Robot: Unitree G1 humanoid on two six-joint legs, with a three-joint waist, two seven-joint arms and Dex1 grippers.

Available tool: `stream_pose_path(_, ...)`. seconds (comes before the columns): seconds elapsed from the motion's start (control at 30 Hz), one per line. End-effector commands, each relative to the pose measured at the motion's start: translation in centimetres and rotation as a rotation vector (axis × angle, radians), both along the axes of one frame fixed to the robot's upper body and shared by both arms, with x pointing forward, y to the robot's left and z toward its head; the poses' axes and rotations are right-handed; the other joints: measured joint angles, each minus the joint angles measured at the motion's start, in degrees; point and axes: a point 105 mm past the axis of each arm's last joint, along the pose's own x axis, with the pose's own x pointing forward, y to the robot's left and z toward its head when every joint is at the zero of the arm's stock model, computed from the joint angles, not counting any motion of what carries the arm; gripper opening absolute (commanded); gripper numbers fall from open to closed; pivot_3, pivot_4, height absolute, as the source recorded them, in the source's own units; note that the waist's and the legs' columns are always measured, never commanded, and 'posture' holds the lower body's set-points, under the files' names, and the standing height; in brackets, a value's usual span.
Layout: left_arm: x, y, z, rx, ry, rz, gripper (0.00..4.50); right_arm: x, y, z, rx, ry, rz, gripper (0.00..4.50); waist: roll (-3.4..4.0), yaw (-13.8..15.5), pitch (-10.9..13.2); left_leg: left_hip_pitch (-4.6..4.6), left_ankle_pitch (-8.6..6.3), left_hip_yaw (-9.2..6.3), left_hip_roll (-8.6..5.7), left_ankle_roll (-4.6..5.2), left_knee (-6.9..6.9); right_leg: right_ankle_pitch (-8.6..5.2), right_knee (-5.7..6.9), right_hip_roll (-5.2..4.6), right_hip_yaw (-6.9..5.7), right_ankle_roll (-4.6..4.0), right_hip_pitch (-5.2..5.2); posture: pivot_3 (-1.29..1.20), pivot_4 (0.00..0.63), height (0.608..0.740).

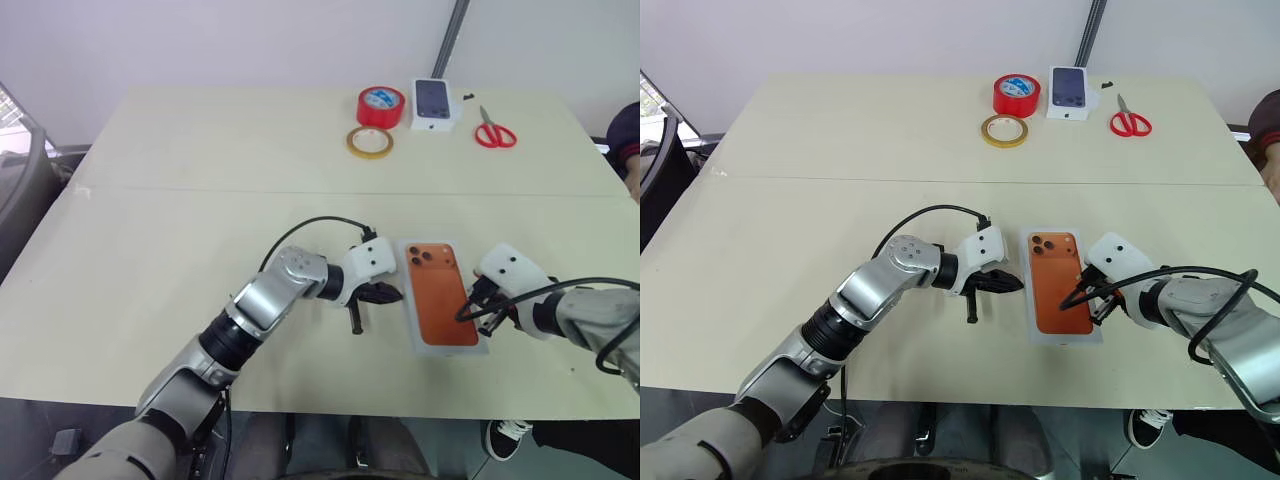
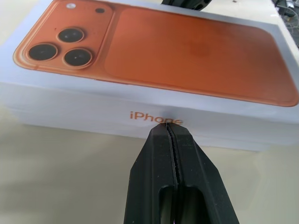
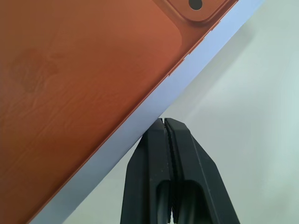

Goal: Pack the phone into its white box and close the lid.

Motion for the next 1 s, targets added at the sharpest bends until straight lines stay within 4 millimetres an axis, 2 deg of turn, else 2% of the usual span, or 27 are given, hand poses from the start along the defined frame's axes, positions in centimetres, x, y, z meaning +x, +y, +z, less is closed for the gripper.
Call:
stream_pose_path(0.03,0.0,-0.6,1.0,-0.034,-0.037,-0.013,0.00,0.6,0.2,0.9,-0.004,-0.054,0.012,0.05,0.00,0.0,0.0,0.00,0.00,0.00,0.00,0.00,0.00,0.00,0.00,0.00,0.00,0.00,0.00,0.00,0.150,0.740)
stream_pose_path(0.4,0.6,-0.5,1.0,-0.046,-0.022,0.027,0.00,1.1,-0.5,0.8,-0.019,-0.075,-0.016,0.05,0.01,0.0,0.0,0.00,0.00,0.00,-0.01,0.00,0.01,0.00,0.01,0.00,0.00,0.00,0.00,0.00,0.150,0.740)
stream_pose_path(0.67,2.0,0.9,0.7,-0.048,-0.009,0.118,0.00,1.2,-1.3,1.6,-0.047,-0.099,-0.022,0.05,0.01,0.0,0.0,0.00,0.00,0.00,0.00,-0.01,0.01,0.00,0.01,0.00,0.00,0.00,0.00,0.00,0.150,0.740)
stream_pose_path(0.83,3.5,1.8,2.8,-0.130,-0.013,0.181,0.00,0.6,-1.6,3.1,-0.026,-0.120,0.032,0.05,0.01,0.1,0.0,0.00,0.00,0.00,0.00,-0.01,0.01,0.00,0.02,0.00,0.00,0.00,0.00,0.00,0.150,0.740)
stream_pose_path(1.0,3.8,1.1,5.2,-0.197,-0.050,0.164,0.00,-0.9,-0.4,3.6,0.045,-0.095,0.145,0.05,0.00,0.1,0.0,0.01,0.00,0.00,-0.01,-0.01,0.03,0.00,0.01,0.00,-0.01,0.00,0.03,0.00,0.150,0.740)
